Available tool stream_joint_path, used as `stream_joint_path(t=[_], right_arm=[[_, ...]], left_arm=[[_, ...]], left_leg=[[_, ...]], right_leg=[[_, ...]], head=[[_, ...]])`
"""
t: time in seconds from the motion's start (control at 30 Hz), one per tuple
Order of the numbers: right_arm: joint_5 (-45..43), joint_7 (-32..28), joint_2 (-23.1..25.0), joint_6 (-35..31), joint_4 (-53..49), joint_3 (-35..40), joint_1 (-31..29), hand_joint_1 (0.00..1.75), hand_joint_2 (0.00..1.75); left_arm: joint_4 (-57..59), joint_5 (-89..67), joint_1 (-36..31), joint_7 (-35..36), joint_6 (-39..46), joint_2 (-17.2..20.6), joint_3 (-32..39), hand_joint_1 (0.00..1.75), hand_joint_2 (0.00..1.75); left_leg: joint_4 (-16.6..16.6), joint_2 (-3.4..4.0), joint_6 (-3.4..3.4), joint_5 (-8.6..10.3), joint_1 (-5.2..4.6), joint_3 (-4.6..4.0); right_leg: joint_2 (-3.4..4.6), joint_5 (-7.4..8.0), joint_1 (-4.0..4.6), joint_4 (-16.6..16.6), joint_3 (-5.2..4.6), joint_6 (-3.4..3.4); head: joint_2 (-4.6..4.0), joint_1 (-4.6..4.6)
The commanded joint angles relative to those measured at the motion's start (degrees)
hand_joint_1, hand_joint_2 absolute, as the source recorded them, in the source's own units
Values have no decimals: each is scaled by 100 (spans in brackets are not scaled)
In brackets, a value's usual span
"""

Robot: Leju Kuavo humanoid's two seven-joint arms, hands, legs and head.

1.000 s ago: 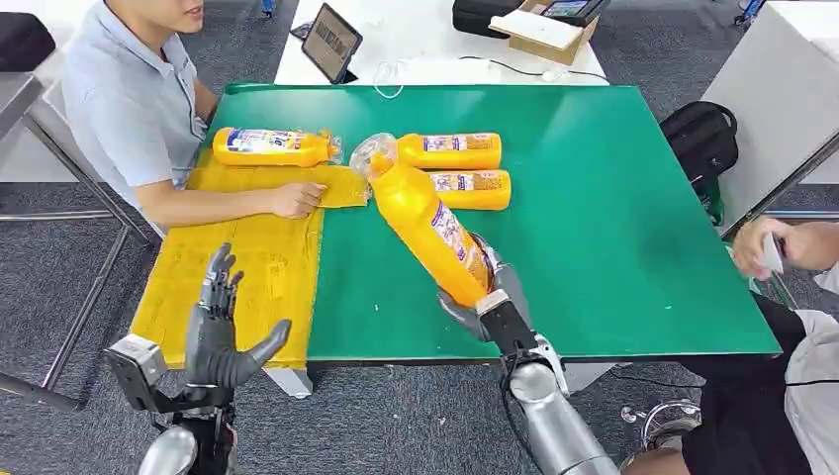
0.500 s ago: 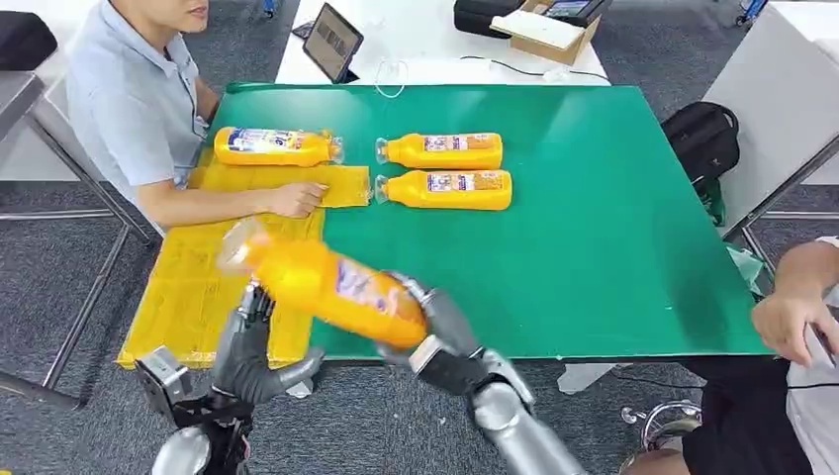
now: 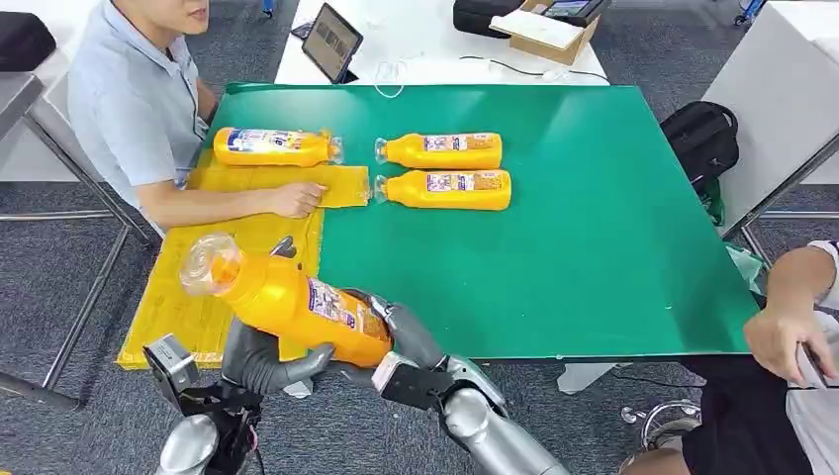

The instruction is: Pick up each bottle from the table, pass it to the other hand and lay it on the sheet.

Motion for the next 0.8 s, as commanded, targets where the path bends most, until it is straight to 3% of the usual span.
stream_joint_path(t=[0.03, 0.13, 0.3, 0.67, 0.7, 0.73, 0.8], right_arm=[[-38, 4, 89, -27, 975, 402, -493, 175, 175], [-53, 4, 86, -27, 991, 405, -516, 175, 175], [-19, 4, 13, -250, 1294, 436, -718, 175, 175], [141, 4, 82, -425, 1531, 466, -757, 175, 175], [150, 4, 94, -435, 1553, 453, -768, 175, 175], [191, 4, 115, -461, 1582, 436, -789, 175, 175], [245, 4, 143, -489, 1608, 429, -835, 175, 175]], left_arm=[[354, 160, -345, 25, -329, 237, -379, 0, 175], [376, 160, -353, 25, -332, 240, -377, 0, 175], [551, 953, -408, 290, -1205, 474, -527, 0, 175], [724, 769, -501, 405, -1164, 497, -593, 2, 175], [732, 675, -509, 428, -1079, 506, -609, 150, 175], [767, 637, -515, 445, -1055, 516, -615, 175, 175], [806, 591, -519, 452, -1073, 552, -640, 175, 175]], left_leg=[[0, 3, -11, -14, 10, 30], [-2, -3, -9, -10, 9, 28], [-4, -2, -7, -4, 5, 19], [-2, 0, -7, -8, 5, 21], [-4, -1, -7, -5, 3, 18], [-3, -2, -5, -3, 3, 12], [-2, -2, -6, -5, 3, 17]], right_leg=[[3, -12, 10, -2, 31, -16], [-3, -10, 9, -5, 29, -15], [-2, -5, 4, -5, 20, -11], [1, -7, 6, -3, 22, -12], [-1, -6, 4, -3, 18, -10], [-2, -4, 3, -3, 12, -8], [-2, -6, 4, -2, 17, -10]], head=[[0, 0], [0, 0], [0, 0], [0, 0], [0, 0], [0, 0], [0, 0]])
